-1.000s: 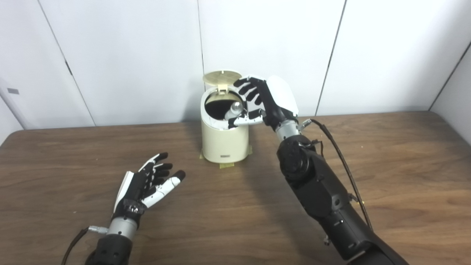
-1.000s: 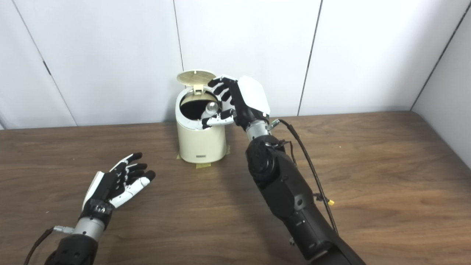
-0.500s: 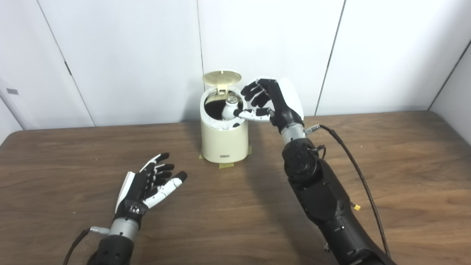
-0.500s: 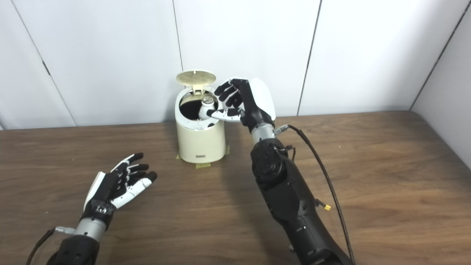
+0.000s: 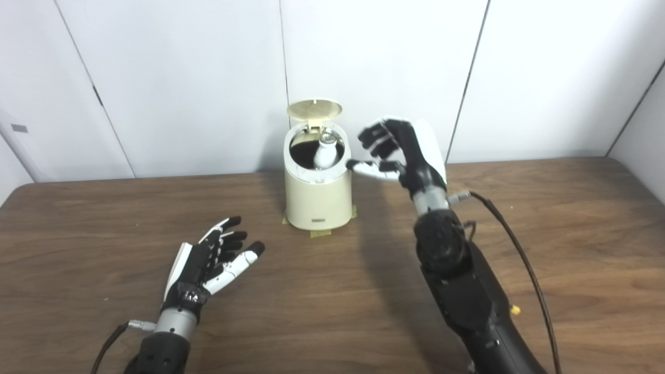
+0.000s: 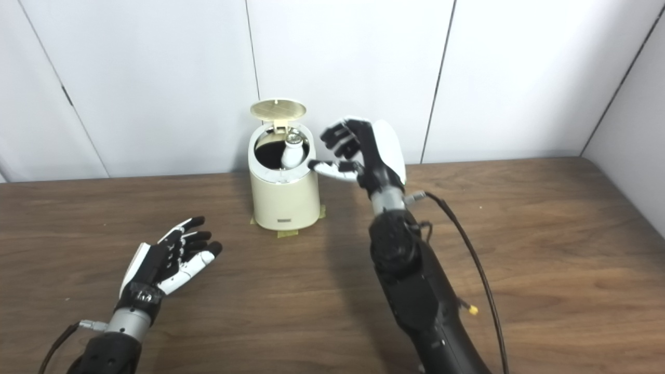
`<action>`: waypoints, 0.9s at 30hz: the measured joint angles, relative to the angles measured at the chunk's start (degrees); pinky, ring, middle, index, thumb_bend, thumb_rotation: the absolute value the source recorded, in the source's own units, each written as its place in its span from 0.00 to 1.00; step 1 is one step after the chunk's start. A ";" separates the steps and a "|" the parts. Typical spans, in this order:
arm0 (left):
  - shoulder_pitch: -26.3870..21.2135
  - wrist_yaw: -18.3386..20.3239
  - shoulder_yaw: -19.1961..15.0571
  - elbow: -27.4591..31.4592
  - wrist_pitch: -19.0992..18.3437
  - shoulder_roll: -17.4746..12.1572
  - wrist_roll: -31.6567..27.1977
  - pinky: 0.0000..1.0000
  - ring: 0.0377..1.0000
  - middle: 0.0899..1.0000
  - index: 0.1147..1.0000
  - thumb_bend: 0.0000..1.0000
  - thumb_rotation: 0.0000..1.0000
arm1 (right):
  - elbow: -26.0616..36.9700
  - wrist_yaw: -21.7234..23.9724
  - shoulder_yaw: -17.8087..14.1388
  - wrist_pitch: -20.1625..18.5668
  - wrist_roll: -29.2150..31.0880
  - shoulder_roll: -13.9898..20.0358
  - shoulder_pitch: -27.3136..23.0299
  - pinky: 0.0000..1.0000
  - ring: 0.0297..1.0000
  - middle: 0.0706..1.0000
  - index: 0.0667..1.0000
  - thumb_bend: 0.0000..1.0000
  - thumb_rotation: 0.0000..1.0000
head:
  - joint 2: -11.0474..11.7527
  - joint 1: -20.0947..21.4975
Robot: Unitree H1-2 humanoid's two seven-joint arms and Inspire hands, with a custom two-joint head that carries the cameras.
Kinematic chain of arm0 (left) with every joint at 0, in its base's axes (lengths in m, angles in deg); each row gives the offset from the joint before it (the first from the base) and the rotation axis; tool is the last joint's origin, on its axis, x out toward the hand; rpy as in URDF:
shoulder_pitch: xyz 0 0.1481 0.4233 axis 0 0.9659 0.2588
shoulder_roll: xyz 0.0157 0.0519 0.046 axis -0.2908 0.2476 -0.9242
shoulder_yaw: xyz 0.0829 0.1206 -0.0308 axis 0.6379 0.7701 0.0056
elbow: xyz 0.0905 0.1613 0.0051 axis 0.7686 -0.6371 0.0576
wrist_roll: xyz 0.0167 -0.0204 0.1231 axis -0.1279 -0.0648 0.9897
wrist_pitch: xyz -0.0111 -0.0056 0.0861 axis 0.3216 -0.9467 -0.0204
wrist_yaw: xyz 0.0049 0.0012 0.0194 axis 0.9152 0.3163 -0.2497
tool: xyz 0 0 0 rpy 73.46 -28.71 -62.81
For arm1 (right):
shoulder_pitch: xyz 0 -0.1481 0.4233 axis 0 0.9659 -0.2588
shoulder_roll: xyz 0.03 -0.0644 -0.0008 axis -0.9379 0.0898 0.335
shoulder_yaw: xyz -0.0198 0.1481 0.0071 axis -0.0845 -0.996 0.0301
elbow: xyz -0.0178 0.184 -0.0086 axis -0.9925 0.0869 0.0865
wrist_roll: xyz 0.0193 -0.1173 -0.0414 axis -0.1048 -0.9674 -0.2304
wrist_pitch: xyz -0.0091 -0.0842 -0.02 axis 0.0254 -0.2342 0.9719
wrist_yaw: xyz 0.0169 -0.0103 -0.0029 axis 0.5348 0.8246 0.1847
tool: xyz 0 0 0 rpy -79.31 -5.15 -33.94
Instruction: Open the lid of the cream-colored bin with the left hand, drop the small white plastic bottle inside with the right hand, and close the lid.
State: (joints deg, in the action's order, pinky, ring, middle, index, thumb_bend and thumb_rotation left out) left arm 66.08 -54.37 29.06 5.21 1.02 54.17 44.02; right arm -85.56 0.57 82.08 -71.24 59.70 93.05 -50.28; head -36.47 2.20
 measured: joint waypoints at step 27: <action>-7.51 2.18 -4.20 -1.93 -4.04 1.54 -10.12 0.88 0.90 0.90 0.93 0.55 1.00 | 21.89 15.07 -9.60 -10.70 27.37 0.17 23.27 0.82 0.89 0.90 0.86 0.67 1.00 | 2.02 -1.14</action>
State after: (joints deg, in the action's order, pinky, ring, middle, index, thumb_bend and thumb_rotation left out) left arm 58.57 -52.19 24.86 3.28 -3.02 55.71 33.90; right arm -63.67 15.64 72.48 -81.94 87.07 93.22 -27.01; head -34.45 1.06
